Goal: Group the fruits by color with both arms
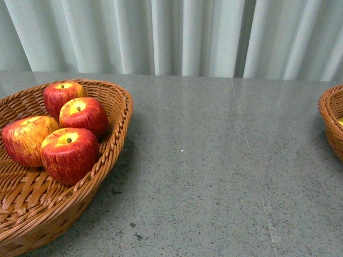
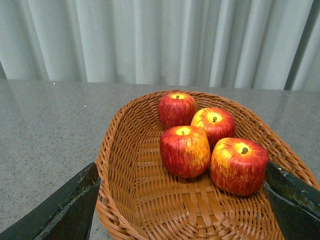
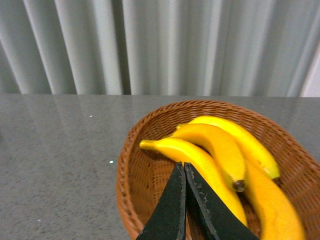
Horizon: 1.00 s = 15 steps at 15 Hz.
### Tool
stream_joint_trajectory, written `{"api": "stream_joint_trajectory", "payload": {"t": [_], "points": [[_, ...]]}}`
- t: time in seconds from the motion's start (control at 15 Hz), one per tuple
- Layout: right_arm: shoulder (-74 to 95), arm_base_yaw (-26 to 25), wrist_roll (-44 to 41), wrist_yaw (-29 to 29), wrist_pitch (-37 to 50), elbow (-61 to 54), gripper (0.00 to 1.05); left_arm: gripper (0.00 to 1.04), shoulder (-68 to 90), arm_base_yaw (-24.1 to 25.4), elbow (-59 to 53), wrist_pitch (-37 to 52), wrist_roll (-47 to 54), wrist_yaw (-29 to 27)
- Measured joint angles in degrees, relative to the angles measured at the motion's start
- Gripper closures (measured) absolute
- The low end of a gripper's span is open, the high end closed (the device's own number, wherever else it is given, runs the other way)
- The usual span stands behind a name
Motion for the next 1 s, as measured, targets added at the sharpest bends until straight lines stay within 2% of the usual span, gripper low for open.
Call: {"api": "stream_joint_trajectory", "payload": {"t": [0.07,0.27,0.33,0.4,0.8,1.0], "points": [[-1.2,3.5,-0.1,1.2,-0.5,-0.7,1.03,0.07,0.0,0.0,0.0,0.0,0.0,0.0],[-4.0,3.0,0.0,2.3,-2.6,-1.7,1.03,0.07,0.0,0.0,0.0,0.0,0.0,0.0],[-8.7,3.0,0.0,2.1,-9.0,-1.9,1.03,0.07,0.0,0.0,0.0,0.0,0.0,0.0],[-14.2,3.0,0.0,2.2,-11.0,-3.5,1.03,0.07,0.0,0.0,0.0,0.0,0.0,0.0],[-14.1,3.0,-0.1,2.3,-10.2,-3.5,1.02,0.07,0.0,0.0,0.0,0.0,0.0,0.0],[-14.1,3.0,-0.1,2.3,-10.2,-3.5,0.66,0.07,0.0,0.0,0.0,0.0,0.0,0.0]]}}
